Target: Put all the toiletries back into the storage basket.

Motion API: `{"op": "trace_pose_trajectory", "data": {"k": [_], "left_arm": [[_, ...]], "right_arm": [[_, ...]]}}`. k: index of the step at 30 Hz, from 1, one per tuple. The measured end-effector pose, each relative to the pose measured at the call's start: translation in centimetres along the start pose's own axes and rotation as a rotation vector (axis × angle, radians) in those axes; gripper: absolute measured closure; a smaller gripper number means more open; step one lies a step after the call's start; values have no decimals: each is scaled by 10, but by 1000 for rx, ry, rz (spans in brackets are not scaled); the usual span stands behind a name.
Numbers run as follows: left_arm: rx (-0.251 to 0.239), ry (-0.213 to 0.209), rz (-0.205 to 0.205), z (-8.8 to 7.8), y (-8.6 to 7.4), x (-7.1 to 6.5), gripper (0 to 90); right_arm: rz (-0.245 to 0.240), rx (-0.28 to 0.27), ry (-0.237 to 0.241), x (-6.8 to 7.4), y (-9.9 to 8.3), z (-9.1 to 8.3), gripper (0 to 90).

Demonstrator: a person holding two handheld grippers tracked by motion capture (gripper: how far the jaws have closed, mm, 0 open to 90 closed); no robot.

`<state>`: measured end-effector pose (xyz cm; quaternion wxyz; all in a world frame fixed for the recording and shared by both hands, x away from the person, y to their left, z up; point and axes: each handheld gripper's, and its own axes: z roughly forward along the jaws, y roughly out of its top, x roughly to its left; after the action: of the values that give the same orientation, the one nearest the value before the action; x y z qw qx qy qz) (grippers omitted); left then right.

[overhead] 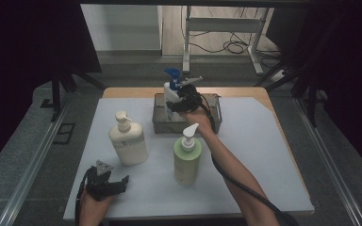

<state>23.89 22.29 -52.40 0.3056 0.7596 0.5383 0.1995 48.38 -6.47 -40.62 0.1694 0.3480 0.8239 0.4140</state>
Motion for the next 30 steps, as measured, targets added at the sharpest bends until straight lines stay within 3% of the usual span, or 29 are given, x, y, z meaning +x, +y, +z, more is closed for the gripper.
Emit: {"op": "trace_pose_trajectory", "data": {"k": [13, 22, 30], "left_arm": [[-1, 1, 0, 0, 0, 0, 118], [-1, 2, 0, 0, 0, 0, 119], [-1, 2, 1, 0, 0, 0, 119]], "right_arm": [[-1, -28, 10, -4, -2, -13, 251], [-10, -28, 27, -8, -9, -23, 235], [-48, -26, 47, -5, -15, -35, 231]]}}
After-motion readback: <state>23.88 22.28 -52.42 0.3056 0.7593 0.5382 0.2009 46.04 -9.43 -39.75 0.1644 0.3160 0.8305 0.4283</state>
